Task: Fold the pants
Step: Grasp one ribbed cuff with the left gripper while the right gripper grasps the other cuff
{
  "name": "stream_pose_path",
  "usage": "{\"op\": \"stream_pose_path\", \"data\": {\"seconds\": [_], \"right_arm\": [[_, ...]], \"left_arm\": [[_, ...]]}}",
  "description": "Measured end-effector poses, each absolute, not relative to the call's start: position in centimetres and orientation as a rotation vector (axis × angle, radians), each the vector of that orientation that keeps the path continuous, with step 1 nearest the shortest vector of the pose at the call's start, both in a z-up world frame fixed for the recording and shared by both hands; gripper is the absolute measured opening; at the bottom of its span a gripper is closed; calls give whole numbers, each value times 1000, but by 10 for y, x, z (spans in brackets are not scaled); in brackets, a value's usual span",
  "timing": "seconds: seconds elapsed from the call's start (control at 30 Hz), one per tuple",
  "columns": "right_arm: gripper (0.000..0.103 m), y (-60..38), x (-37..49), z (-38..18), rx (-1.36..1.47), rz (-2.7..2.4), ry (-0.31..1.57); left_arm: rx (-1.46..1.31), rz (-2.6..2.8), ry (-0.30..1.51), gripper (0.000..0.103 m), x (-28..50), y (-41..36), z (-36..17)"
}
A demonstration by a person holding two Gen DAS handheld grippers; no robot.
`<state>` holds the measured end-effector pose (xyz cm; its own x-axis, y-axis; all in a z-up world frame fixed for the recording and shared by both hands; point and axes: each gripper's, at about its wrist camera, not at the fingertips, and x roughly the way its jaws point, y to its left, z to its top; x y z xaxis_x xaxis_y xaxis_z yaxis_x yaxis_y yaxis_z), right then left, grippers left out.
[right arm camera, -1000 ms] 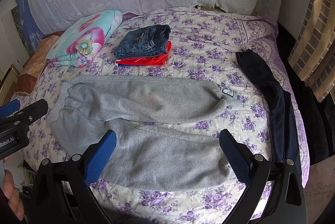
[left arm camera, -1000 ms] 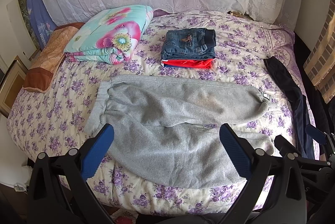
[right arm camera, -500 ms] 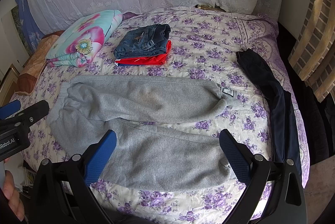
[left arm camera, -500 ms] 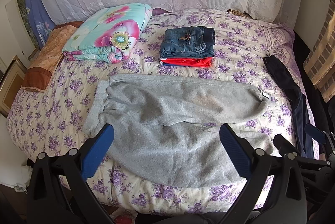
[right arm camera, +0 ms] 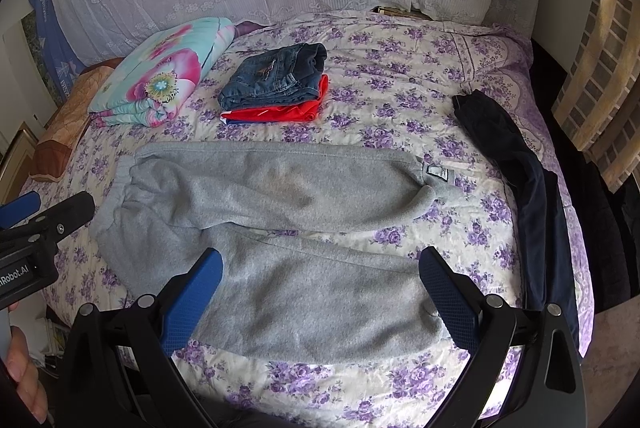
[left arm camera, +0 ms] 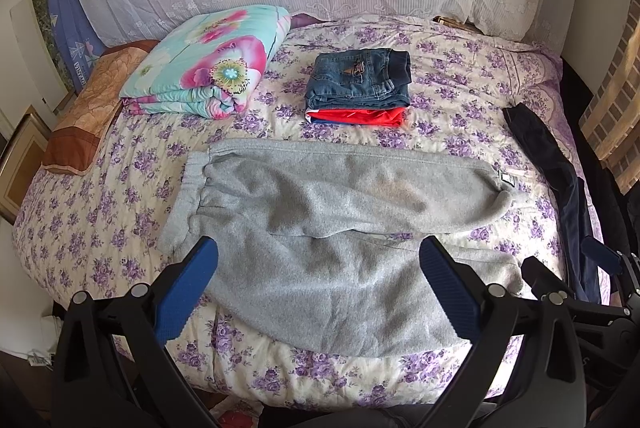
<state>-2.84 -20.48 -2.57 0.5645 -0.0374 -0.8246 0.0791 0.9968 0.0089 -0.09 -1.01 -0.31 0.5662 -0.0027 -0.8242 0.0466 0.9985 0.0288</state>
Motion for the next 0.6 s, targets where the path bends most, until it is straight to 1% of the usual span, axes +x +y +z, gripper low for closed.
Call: {"op": "stream_pose_path", "data": {"seconds": [0.1, 0.23, 0.33, 0.4, 0.5, 0.6], "right_arm": [[99, -202, -28, -25, 42, -65, 971], [99, -196, -29, -38, 39, -58, 981], [99, -202, -21, -49, 80, -23, 1007], [99, -212, -16, -69, 115, -7, 1027], [99, -230, -15, -107, 90, -74, 1086], [99, -255, -23, -139, 97, -152, 1154]], "left_arm": [[45, -26, 974, 98, -2, -10, -6], [37, -21, 994, 98, 1, -3, -13], [23, -21, 1053, 98, 11, 6, -33], [-49, -9, 1159, 98, 24, 27, -66], [-195, 69, 1337, 98, 38, 77, -133], [-320, 190, 1413, 98, 39, 139, -183]]}}
